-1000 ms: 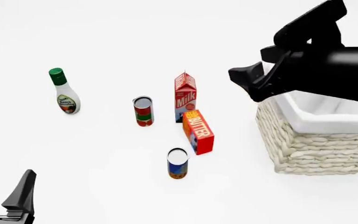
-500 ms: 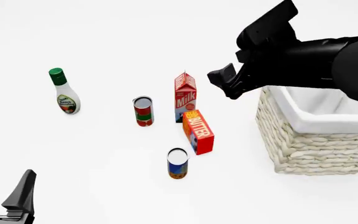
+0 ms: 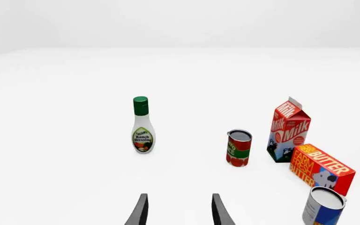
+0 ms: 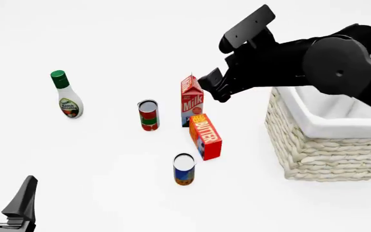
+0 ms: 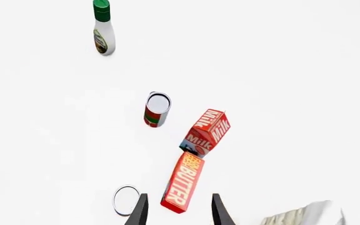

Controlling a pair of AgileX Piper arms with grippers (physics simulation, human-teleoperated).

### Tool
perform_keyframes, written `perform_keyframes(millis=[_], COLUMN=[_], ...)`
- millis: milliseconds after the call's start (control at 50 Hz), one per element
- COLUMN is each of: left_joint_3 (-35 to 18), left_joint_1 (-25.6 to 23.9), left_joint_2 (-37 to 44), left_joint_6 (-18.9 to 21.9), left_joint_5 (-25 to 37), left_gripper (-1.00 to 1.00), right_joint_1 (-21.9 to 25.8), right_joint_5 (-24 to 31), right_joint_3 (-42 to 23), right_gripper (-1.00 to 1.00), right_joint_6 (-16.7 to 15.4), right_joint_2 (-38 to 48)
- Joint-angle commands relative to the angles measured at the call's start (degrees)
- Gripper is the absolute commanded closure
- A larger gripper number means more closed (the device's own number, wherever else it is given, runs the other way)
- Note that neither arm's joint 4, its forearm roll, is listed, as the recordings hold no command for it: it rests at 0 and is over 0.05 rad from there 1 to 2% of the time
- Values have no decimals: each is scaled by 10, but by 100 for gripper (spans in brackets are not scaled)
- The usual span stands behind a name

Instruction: Pick the alphabet soup and place it in the basket.

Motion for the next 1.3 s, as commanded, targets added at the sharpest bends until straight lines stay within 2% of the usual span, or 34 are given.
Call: perform_keyframes(millis=[20, 320, 600, 860, 1300], left_joint_3=[0, 0, 0, 0, 0], left_joint_1=[0, 0, 0, 0, 0], left_joint_2=[0, 0, 0, 0, 0], left_joint_6=[0, 0, 0, 0, 0], left_joint_5=[0, 0, 0, 0, 0], left_gripper=[-100, -100, -100, -100, -100], right_joint_1=[8, 27, 71, 92, 104], right_joint_5=[-9, -6, -14, -27, -70], right_joint_3=[0, -5, -15, -24, 20], right_gripper=[-100, -100, -100, -100, -100], right_joint_6=[3, 6, 15, 22, 38], right_joint_2=[28, 34, 71, 113, 150])
